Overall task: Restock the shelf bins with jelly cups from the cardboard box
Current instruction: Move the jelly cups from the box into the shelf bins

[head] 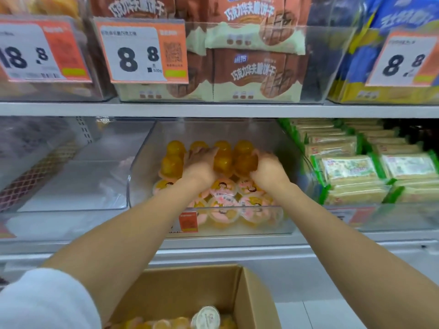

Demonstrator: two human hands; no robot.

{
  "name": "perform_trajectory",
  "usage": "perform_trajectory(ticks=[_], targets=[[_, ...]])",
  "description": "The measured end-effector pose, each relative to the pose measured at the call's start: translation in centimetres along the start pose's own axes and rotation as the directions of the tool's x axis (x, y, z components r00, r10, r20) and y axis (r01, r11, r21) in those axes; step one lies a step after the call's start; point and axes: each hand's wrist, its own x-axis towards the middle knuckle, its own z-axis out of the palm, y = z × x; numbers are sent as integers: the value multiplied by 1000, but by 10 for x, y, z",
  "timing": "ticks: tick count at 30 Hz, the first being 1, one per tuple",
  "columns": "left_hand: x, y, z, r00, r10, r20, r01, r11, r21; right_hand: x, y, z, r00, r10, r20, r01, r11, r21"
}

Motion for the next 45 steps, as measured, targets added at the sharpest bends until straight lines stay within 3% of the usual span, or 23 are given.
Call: perform_trajectory(ticks=[5,8,12,16,19,23,26,29,31,36,38,40,42,45], targets=[[-59,3,-24,963,0,-270,-34,992,-120,-49,-30,-17,973,-103,-207,114,993,42],[-110,-2,-40,962,-67,-266,-16,953,-301,-96,-60,-17,951,-151,-270,180,980,85],[-181,-24,-47,953,-133,-272,28,933,-358,-155,-98,7,921,-253,-295,300,946,124],[-249,-73,-20,968,-245,-53,205,897,-391,-204,-123,62,932,-353,-79,362,914,185],[-296,-122,17,930,-281,236,338,907,-250,-240,-128,119,914,-331,235,298,940,166],[-345,-184,72,731,-322,601,393,919,15,-288,-124,196,710,-261,654,245,962,117],[-373,-223,114,583,-387,714,385,906,177,-323,-120,243,576,-175,798,192,978,77],[-400,-253,165,527,-435,731,327,897,298,-355,-117,274,475,-127,871,209,977,28],[-410,-249,178,535,-437,723,319,897,306,-369,-114,292,432,-83,898,197,980,-4],[-408,-237,191,606,-528,594,309,845,436,-380,-116,313,505,-22,863,121,992,-45],[-404,-237,191,601,-532,596,315,843,436,-378,-120,314,515,-5,857,79,996,-41],[-402,-238,192,635,-510,579,324,857,400,-376,-121,316,524,-6,852,74,997,-38],[-402,-241,189,690,-431,582,242,895,376,-376,-122,317,529,-28,848,97,995,-29],[-399,-245,189,650,-406,643,295,914,279,-376,-120,313,581,-62,811,122,992,-11]])
